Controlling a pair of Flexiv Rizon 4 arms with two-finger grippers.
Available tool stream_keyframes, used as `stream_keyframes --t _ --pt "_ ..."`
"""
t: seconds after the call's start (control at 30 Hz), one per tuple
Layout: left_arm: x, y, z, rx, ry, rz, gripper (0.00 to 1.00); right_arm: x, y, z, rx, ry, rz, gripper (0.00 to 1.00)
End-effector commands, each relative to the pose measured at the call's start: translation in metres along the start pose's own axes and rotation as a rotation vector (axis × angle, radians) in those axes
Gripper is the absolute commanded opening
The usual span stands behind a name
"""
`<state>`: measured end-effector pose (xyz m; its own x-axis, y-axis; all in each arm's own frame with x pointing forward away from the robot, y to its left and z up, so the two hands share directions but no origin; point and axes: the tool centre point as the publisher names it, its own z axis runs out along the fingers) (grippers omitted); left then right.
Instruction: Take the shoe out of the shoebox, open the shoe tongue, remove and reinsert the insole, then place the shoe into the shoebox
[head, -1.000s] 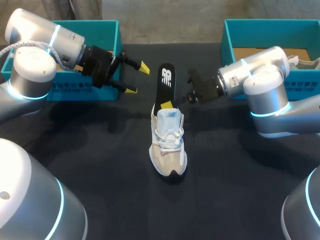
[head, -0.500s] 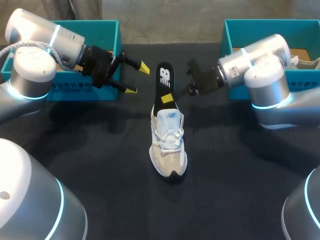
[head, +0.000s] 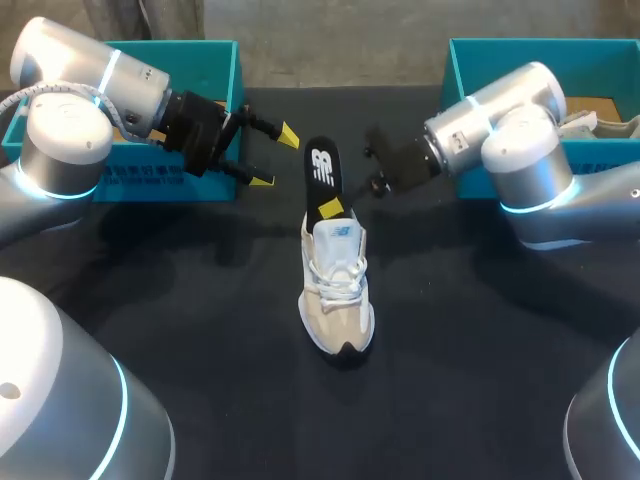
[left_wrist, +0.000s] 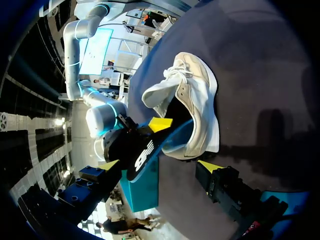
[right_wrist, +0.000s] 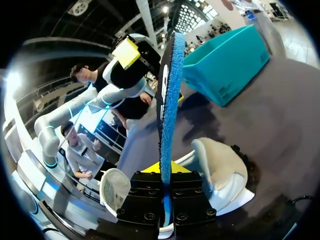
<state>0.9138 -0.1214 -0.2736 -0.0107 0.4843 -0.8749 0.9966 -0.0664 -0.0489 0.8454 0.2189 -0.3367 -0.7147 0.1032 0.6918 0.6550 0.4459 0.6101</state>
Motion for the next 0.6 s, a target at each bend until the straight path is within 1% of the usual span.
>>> stream_keyframes --t 0.03,0.23,0.37,0.4,0.43,0.47,0.53,0.6 --pt "0.0 -0.001 0.0 -0.002 0.001 0.001 1.0 0.004 -0.01 0.007 -0.014 -0.001 0.012 0.0" --pt "0.0 -0.001 0.0 -0.002 0.001 0.001 1.0 0.009 -0.021 0.015 -0.023 0.011 0.037 0.0" --pt "0.0 -0.001 0.0 -0.002 0.001 0.001 1.0 0.01 -0.022 0.018 -0.024 0.015 0.043 0.0" --pt "0.0 -0.001 0.0 -0.002 0.001 0.001 1.0 0.011 -0.02 0.017 -0.025 0.007 0.039 0.14" --pt "0.0 -0.001 0.0 -0.002 0.001 0.001 1.0 0.011 -0.018 0.015 -0.026 0.001 0.033 0.21" --pt "0.0 -0.001 0.0 -0.002 0.001 0.001 1.0 0.012 -0.017 0.015 -0.025 -0.001 0.031 0.21" --pt "0.0 -0.001 0.0 -0.002 0.001 0.001 1.0 0.012 -0.011 0.01 -0.017 -0.017 0.016 0.28" --pt "0.0 -0.001 0.0 -0.002 0.001 0.001 1.0 0.012 -0.007 0.007 -0.011 -0.027 0.008 0.31"
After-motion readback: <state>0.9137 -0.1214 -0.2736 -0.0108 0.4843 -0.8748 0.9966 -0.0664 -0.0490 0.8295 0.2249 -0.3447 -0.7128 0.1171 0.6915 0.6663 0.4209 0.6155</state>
